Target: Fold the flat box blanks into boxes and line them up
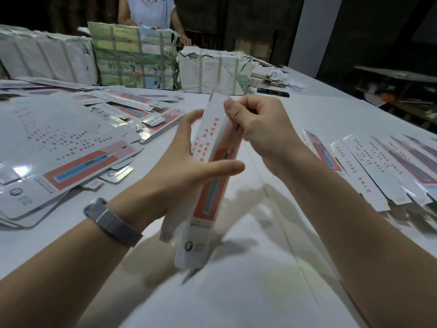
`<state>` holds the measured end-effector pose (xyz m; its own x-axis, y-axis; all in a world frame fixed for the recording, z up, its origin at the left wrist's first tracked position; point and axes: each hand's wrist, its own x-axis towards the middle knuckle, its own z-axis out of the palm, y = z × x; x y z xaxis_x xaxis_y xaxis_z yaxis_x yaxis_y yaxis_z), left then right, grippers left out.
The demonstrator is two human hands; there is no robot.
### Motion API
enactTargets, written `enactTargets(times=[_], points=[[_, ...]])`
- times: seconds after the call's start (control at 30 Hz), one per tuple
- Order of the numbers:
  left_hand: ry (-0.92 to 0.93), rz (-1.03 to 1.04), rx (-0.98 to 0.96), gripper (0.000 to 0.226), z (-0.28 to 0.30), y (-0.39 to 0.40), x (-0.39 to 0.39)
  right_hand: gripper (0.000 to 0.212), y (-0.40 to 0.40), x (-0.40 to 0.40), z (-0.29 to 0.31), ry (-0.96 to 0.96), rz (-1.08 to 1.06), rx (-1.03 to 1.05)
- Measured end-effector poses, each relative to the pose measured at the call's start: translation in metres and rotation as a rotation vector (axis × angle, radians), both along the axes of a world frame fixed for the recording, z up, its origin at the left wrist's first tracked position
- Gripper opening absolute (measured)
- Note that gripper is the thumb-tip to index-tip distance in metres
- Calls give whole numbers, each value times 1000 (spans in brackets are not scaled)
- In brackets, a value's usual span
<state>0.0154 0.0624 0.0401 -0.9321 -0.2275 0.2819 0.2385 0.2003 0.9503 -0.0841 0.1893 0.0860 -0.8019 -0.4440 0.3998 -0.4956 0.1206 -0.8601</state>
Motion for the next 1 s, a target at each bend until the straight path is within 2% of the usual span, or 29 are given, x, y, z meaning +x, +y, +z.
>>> enactTargets(times=[0.1,0.2,0.33,0.43,0.5,0.73,1.0], points=[[100,57,-244,115,-1,-3,-1,34,-4,5,-3,55,-14,14],[109,31,-327,110,-3,2,-3,30,-8,11,-7,88,-26,23],[71,-121,18,101,-10,6,-3,26,-11,15,-8,129,-30,-46],[102,-163,208,93,-10,9,-4,16,-14,21,-15,173,-57,-156],[129,-188,313,85,-10,9,-5,13,-18,24,-22,136,-97,-248],[146,-153,422,53,-13,13,-5,29,-26,27,-35,-103,-75,-235],[145,-161,384,53,-17,11,-6,29,-27,31,-37,-175,-50,-283]])
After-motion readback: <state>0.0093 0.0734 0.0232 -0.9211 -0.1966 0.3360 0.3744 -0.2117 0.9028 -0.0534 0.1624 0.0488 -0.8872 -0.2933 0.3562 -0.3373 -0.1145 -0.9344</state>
